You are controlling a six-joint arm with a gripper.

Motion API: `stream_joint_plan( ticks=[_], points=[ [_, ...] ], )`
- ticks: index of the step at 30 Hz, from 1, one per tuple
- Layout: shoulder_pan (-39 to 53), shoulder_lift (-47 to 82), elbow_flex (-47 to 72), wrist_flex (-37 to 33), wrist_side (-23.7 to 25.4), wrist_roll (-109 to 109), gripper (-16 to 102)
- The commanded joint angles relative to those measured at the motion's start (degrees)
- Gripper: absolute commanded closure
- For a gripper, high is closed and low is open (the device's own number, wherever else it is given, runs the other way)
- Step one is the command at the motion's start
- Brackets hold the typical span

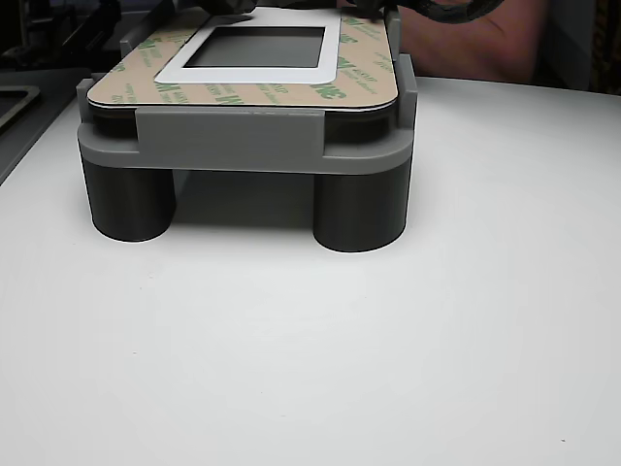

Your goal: Peel off protective film from adhesive tape.

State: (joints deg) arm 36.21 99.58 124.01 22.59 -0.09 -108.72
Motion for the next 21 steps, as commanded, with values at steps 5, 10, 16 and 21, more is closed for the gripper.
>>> stream_joint_plan(
  ticks=[5, 10, 16, 21],
  points=[
    [-0.88, 1.49, -0.88, -0.18, 0.00, 0.26, 96],
    [-0.88, 1.58, -0.70, -0.26, 0.09, 0.35, 96],
    [-0.70, 1.93, -0.18, -0.35, 0.26, 0.62, 96],
    [-0.62, 2.20, -0.18, -0.18, 0.44, 0.79, 96]
  ],
)
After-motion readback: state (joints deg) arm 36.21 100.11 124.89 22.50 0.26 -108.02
